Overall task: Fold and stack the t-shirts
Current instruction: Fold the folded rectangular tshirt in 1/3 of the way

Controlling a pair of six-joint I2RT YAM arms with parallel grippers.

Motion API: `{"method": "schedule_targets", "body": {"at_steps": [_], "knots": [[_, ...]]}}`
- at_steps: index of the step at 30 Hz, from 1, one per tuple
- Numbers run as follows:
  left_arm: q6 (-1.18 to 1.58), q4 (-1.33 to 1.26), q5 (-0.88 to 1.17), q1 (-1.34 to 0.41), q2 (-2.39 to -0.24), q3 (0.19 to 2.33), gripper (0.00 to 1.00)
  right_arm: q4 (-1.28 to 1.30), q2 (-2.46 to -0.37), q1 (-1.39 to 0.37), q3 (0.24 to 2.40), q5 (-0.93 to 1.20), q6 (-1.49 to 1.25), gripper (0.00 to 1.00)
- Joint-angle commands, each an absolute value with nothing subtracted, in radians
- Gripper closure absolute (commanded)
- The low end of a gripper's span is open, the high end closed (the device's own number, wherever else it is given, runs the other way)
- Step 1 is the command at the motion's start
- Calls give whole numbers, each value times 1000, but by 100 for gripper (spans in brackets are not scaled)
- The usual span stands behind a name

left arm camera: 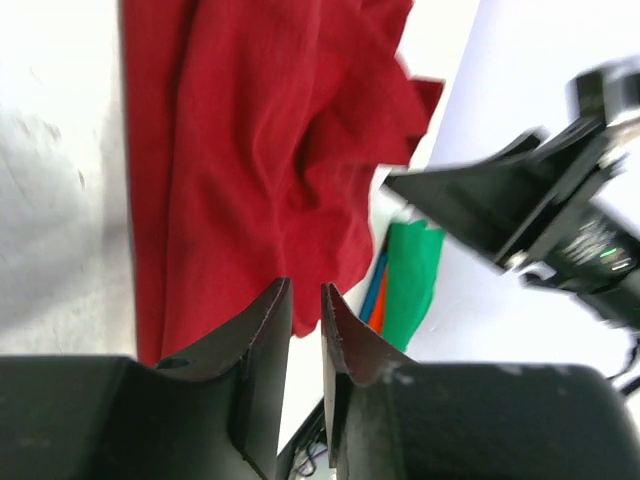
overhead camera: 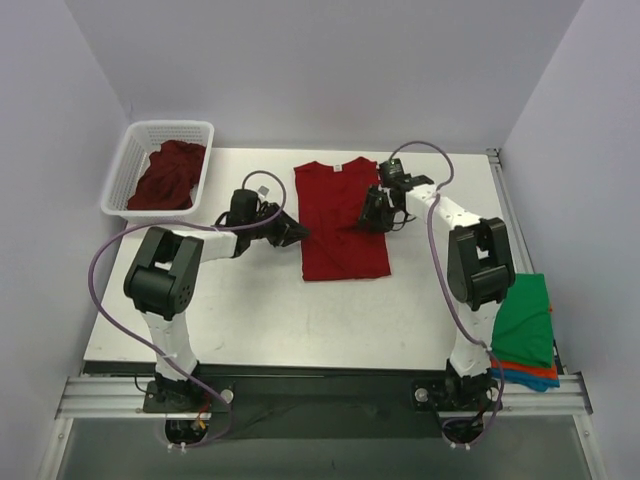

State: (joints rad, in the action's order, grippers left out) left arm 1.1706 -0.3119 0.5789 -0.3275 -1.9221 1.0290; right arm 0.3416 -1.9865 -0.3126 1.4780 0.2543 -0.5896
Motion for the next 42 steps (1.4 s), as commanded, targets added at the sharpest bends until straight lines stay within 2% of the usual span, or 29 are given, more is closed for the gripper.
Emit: {"method": "schedule_targets", "body": {"at_steps": [1, 5, 7, 10, 15, 19, 24, 29, 33, 42], "knots": [[1120, -276, 538, -356, -1856, 1011, 73, 343, -2046, -302, 1601, 219, -571, 65], [1101, -250, 534, -374, -1826, 982, 74, 376, -2169, -264, 1779, 244, -594, 81], [1091, -236, 532, -382, -1800, 957, 74, 400, -2235, -255, 1879, 268, -595, 86], [1059, -204, 525, -391, -1763, 934, 73, 411, -2289, -244, 1954, 287, -597, 85], [925, -27, 434, -405, -1680, 934, 62, 417, -2215, -247, 1941, 249, -560, 81], [856, 75, 302, -442, -1626, 904, 52, 448, -2067, -245, 1826, 160, -529, 72], [796, 136, 213, -479, -1621, 902, 46, 436, -1818, -258, 1495, 124, -523, 68], [787, 108, 193, -517, -1660, 896, 38, 344, -1600, -322, 1179, 78, -528, 59], [799, 35, 239, -525, -1713, 880, 36, 208, -1516, -327, 939, 78, -558, 59], [825, 32, 196, -558, -1753, 888, 37, 62, -1526, -328, 812, 81, -586, 59]]}}
